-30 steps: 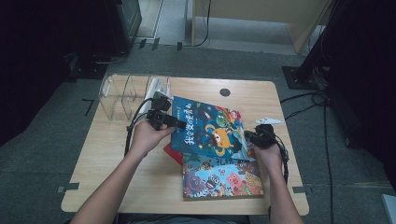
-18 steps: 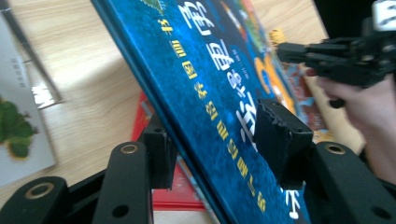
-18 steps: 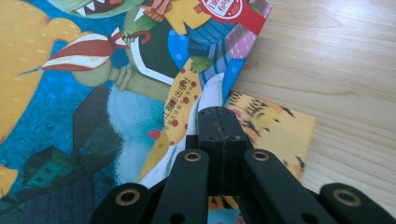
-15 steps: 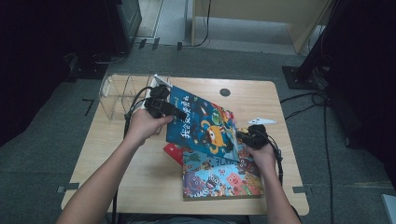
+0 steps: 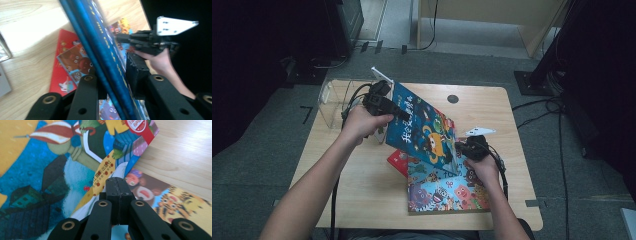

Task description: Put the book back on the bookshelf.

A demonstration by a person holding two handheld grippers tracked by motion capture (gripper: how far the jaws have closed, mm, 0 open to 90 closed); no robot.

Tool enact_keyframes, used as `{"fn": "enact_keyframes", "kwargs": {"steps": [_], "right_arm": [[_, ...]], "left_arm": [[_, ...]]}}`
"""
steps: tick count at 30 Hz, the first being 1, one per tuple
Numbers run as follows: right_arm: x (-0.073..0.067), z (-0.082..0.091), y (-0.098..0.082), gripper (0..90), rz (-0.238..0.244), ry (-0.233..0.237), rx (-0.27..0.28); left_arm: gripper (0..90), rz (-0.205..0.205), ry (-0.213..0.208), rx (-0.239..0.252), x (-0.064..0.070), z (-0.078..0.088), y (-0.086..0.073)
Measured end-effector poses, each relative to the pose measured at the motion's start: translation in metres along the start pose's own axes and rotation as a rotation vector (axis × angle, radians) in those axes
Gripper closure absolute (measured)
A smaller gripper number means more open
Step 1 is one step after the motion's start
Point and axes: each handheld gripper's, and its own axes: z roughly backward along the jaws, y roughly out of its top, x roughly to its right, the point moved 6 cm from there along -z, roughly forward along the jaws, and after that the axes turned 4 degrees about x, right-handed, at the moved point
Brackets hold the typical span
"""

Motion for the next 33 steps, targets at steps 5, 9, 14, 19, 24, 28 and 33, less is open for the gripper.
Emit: {"fn": "enact_keyframes", "kwargs": {"steps": [5,9,14,19,24,28,33], "right_arm": [[0.0,0.003,-0.001,80.7,0.046,-0.007,-0.013],[0.0,0.005,-0.002,74.1,0.068,-0.004,-0.016],[-0.003,0.005,-0.004,69.8,0.095,0.002,-0.011],[-0.003,0.005,-0.004,68.7,0.102,0.005,-0.013],[-0.003,0.004,-0.004,65.5,0.109,0.005,-0.008],[-0.004,0.004,-0.004,62.2,0.107,0.006,-0.007],[-0.006,0.002,-0.004,56.7,0.129,0.006,0.004]], "left_arm": [[75.0,-0.019,0.025,-0.041,0.006,0.01,0.007],[77.6,-0.023,0.041,-0.069,0.008,0.02,0.011],[80.2,-0.025,0.059,-0.097,0.013,0.03,0.013],[83.0,-0.044,0.076,-0.11,0.021,0.043,0.014],[83.4,-0.091,0.116,-0.138,0.028,0.05,0.011],[83.2,-0.135,0.123,-0.13,0.033,0.057,0.006],[83.2,-0.132,0.124,-0.105,0.031,0.073,0.0]]}}
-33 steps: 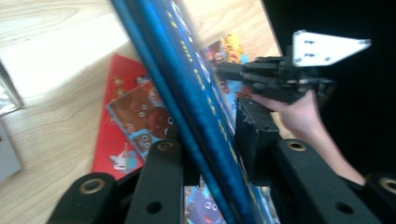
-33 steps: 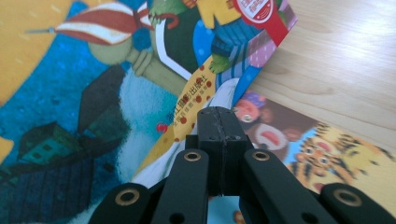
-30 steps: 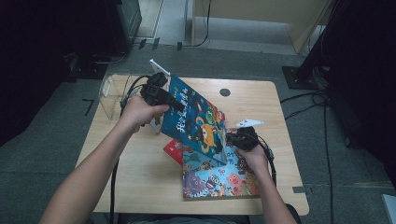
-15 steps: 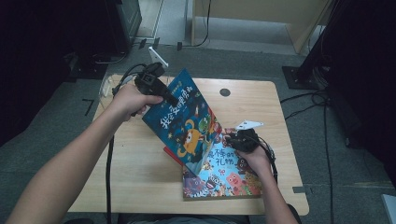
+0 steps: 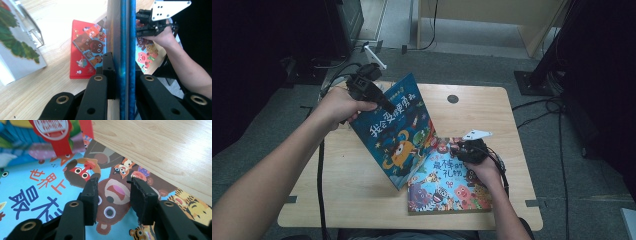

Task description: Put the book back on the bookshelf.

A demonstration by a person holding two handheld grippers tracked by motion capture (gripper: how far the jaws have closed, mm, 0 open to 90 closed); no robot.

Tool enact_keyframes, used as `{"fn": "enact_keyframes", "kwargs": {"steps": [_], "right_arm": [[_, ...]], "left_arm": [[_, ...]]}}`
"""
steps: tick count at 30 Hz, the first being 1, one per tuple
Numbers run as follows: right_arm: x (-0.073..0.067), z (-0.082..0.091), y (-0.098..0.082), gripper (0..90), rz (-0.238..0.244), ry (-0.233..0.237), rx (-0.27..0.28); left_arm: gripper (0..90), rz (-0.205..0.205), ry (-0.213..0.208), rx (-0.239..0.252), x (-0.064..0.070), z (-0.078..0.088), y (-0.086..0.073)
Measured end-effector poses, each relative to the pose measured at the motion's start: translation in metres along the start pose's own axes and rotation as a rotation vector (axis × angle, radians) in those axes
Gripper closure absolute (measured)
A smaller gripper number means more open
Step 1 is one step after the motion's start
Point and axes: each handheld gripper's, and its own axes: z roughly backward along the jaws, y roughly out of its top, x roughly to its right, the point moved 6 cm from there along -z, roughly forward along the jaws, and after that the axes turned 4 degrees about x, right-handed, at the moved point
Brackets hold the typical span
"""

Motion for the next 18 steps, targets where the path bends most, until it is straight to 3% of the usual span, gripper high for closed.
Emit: {"fn": "enact_keyframes", "kwargs": {"steps": [10,18], "right_arm": [[-0.002,-0.001,-0.001,52.6,0.014,-0.003,0.014],[-0.001,-0.003,0.0,51.0,0.008,-0.003,0.016]], "left_arm": [[82.8,0.012,0.022,0.032,-0.009,0.026,-0.026],[82.7,0.054,0.036,0.049,-0.023,0.038,-0.048]]}}
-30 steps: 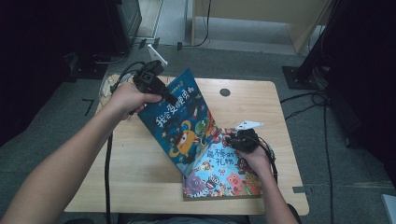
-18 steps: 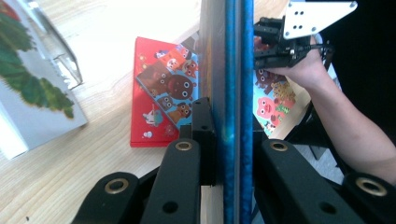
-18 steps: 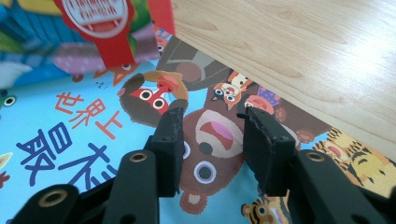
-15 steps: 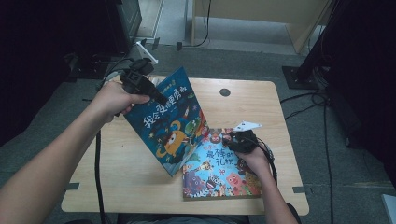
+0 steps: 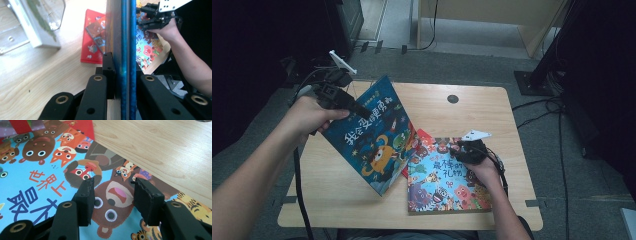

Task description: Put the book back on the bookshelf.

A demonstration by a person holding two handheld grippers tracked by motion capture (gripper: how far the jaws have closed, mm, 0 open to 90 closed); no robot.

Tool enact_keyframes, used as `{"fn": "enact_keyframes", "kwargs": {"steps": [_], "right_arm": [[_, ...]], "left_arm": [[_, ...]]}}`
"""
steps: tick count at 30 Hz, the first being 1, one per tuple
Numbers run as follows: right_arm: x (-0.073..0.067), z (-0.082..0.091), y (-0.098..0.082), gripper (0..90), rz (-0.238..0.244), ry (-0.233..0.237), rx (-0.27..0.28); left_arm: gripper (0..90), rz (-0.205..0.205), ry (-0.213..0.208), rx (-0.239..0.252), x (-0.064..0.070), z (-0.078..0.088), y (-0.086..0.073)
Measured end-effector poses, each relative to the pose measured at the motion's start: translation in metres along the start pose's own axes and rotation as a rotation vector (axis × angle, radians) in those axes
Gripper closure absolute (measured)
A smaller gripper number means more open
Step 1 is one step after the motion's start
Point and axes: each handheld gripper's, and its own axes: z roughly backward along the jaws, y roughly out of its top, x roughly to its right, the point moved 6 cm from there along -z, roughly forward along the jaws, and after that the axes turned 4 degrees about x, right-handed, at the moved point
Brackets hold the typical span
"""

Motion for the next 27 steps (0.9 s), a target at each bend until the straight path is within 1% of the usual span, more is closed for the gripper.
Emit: {"fn": "enact_keyframes", "kwargs": {"steps": [5,13,20,23,27], "right_arm": [[0.0,0.0,0.0,50.1,-0.002,-0.002,-0.001],[0.0,-0.001,0.001,49.7,0.0,-0.001,0.002],[0.0,-0.002,0.001,49.6,-0.003,0.0,0.005],[0.0,-0.002,0.001,49.5,-0.005,0.0,0.004],[0.0,-0.002,0.001,49.6,-0.005,0.0,0.004]], "left_arm": [[82.5,0.027,0.009,0.01,-0.01,0.008,-0.011],[82.4,0.069,0.007,0.032,-0.025,0.025,-0.031],[82.1,0.108,0.028,0.052,-0.041,0.038,-0.049],[81.9,0.116,0.032,0.055,-0.046,0.043,-0.056],[81.9,0.144,0.036,0.073,-0.053,0.05,-0.065]]}}
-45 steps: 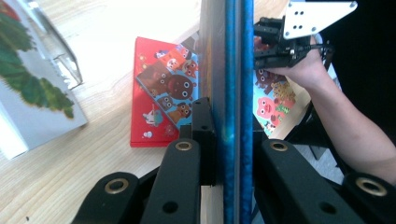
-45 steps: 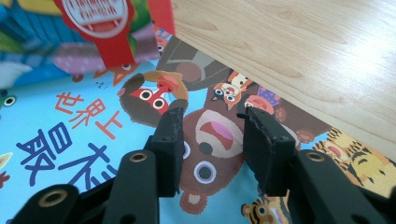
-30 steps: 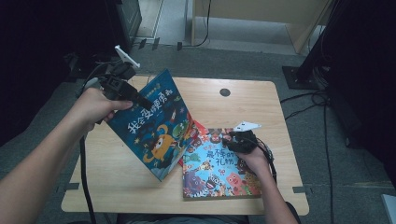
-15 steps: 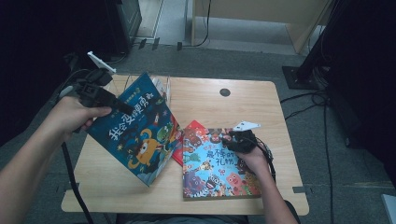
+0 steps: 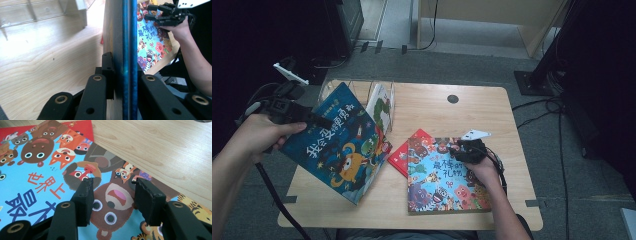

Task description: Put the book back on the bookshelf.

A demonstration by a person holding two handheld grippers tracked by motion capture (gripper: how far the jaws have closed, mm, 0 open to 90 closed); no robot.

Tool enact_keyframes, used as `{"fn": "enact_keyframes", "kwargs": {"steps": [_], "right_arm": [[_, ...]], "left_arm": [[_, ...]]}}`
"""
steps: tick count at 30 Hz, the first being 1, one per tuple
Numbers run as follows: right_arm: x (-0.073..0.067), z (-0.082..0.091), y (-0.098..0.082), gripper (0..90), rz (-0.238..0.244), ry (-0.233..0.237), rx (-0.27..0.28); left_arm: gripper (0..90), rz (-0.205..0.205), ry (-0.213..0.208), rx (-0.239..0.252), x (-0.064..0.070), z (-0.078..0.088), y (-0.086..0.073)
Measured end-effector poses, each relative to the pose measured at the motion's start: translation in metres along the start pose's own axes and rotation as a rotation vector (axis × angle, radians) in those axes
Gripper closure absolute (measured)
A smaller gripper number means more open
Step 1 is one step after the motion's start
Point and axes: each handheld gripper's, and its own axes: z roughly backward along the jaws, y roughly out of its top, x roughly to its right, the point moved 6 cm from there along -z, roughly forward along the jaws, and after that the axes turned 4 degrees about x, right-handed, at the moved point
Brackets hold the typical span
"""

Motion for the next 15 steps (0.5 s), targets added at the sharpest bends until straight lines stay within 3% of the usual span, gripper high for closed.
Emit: {"fn": "enact_keyframes", "kwargs": {"steps": [15], "right_arm": [[0.002,-0.001,0.001,50.3,0.001,0.003,0.009]], "left_arm": [[81.3,0.104,0.006,0.038,-0.037,0.025,-0.022]]}}
